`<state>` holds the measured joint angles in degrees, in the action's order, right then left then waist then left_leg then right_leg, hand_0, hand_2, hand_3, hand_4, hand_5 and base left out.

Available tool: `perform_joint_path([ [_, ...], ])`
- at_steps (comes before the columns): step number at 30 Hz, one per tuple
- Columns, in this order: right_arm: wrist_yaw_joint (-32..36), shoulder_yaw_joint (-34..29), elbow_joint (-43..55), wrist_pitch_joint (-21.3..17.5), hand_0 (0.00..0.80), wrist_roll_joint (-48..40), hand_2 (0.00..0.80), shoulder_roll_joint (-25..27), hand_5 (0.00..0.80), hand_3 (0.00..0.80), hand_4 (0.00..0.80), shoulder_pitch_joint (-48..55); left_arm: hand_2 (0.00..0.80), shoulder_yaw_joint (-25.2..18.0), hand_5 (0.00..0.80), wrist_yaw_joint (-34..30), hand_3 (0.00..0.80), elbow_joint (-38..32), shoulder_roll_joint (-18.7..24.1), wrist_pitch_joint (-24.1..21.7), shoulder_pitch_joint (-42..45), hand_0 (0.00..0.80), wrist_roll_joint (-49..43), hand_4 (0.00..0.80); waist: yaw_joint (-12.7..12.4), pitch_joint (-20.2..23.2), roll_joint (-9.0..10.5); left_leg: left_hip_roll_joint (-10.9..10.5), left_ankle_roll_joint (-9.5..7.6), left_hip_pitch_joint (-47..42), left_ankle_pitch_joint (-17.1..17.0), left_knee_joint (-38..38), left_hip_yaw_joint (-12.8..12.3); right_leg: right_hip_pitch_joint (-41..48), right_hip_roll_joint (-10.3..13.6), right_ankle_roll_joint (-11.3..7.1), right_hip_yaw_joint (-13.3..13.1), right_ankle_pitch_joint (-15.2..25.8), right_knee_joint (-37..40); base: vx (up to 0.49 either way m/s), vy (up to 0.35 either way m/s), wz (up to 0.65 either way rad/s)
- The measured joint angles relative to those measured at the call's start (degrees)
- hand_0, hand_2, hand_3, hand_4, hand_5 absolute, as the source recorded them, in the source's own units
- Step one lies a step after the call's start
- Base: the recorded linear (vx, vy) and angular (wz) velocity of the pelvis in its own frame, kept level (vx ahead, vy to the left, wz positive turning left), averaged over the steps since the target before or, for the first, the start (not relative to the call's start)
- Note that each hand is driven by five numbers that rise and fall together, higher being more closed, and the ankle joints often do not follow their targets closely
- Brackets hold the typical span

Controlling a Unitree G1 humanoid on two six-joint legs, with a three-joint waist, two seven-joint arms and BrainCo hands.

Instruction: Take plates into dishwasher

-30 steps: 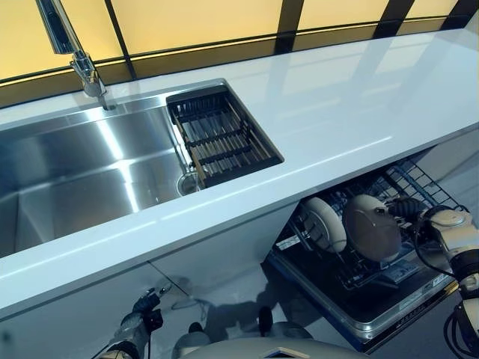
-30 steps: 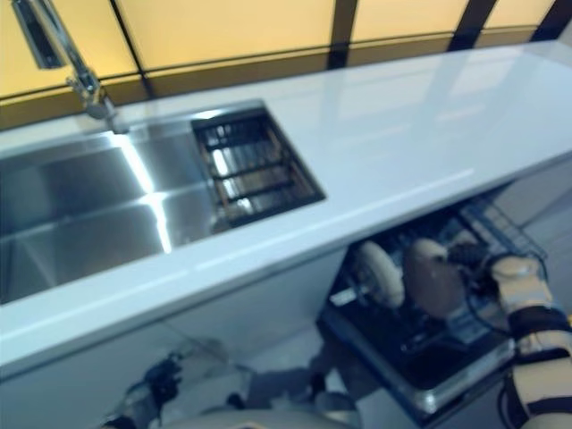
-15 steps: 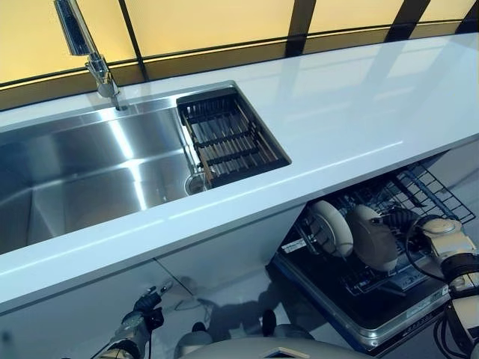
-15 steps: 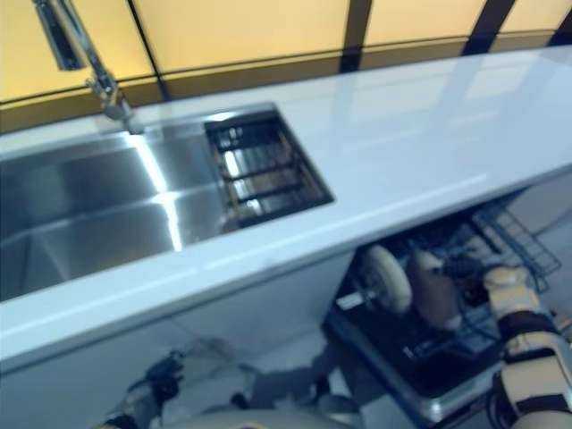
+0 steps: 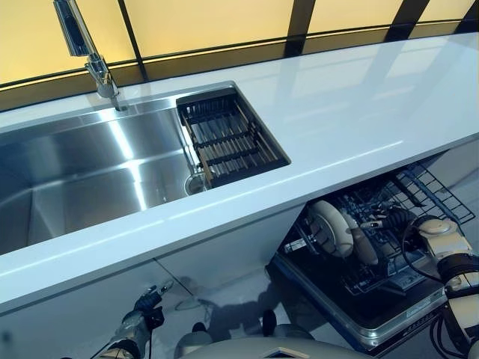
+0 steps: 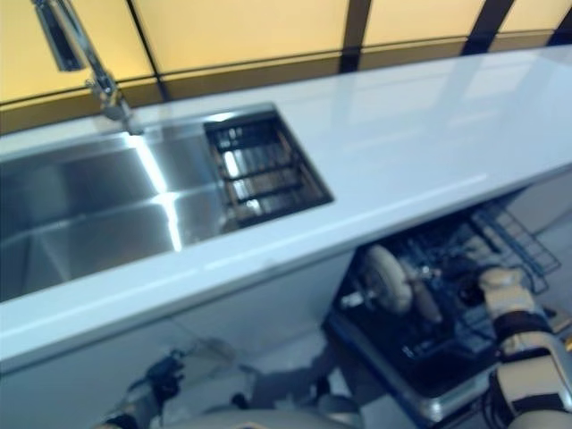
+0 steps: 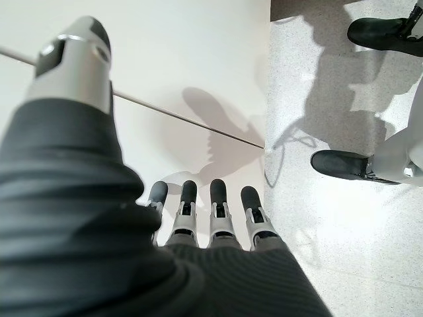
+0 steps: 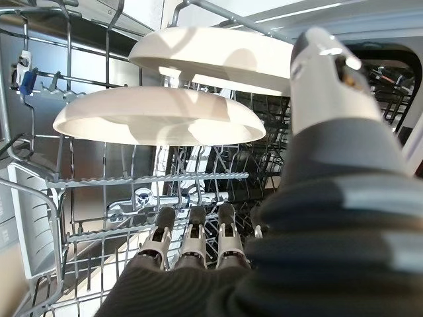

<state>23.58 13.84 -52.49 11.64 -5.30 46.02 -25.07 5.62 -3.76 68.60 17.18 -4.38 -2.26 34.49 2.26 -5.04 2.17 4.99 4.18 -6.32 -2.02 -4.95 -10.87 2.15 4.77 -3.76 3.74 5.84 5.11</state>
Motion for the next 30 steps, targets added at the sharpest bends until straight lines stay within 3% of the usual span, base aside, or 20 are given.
perform_joint_path([
  [9, -1.0, -5.5, 3.4, 1.1, 0.0, -4.9, 0.0, 4.3, 0.0, 0.0, 0.0, 0.8, 0.0, -0.1, 0.0, 0.0, 0.0, 0.0, 0.0, 0.0, 0.0, 0.0, 0.0, 0.0, 0.6, -0.3, 0.49, 0.0, 0.0, 0.1, 0.0, -0.1, -0.2, -0.2, -0.1, -0.05, -0.2, 0.0, 0.0, 0.0, 0.0, 0.0],
  [16, -3.1, -13.0, 9.4, 2.6, 0.0, -8.6, 0.0, 6.4, 0.0, 0.0, 0.0, 7.8, 0.0, -0.2, 0.0, 0.1, 0.0, 0.2, 0.1, 0.0, 0.2, 0.0, 0.0, 0.0, 2.5, -0.8, 1.59, 0.1, 0.12, -0.1, 0.1, -0.2, -1.2, -0.5, -0.4, -0.08, -1.2, 0.0, 0.0, 0.001, 0.008, -0.07],
  [24, -8.8, -22.2, 11.5, 3.4, 0.0, -15.8, 0.0, 6.5, 0.0, 0.0, 0.0, 19.5, 0.0, -1.2, 0.0, 0.4, 0.0, 0.7, 0.1, 0.0, 1.3, 0.0, 0.0, 0.0, 6.3, -1.1, 2.15, 0.2, 0.29, -0.2, 0.3, -0.2, -2.4, -1.0, -0.7, -0.12, -2.4, 0.0, 0.0, -0.007, -0.007, -0.08],
  [30, -15.1, -28.6, 12.0, -0.1, 0.0, -19.7, 0.0, 3.1, 0.0, 0.0, 0.0, 26.5, 0.0, -1.2, 0.0, 0.5, 0.0, 2.8, 0.1, 0.2, 1.7, 0.0, 0.0, 0.0, 8.8, -1.2, 2.3, 0.1, 0.23, -1.2, 0.9, -0.3, -5.1, -1.9, -0.8, -0.44, -5.2, 0.4, 0.0, -0.024, 0.002, -0.22],
])
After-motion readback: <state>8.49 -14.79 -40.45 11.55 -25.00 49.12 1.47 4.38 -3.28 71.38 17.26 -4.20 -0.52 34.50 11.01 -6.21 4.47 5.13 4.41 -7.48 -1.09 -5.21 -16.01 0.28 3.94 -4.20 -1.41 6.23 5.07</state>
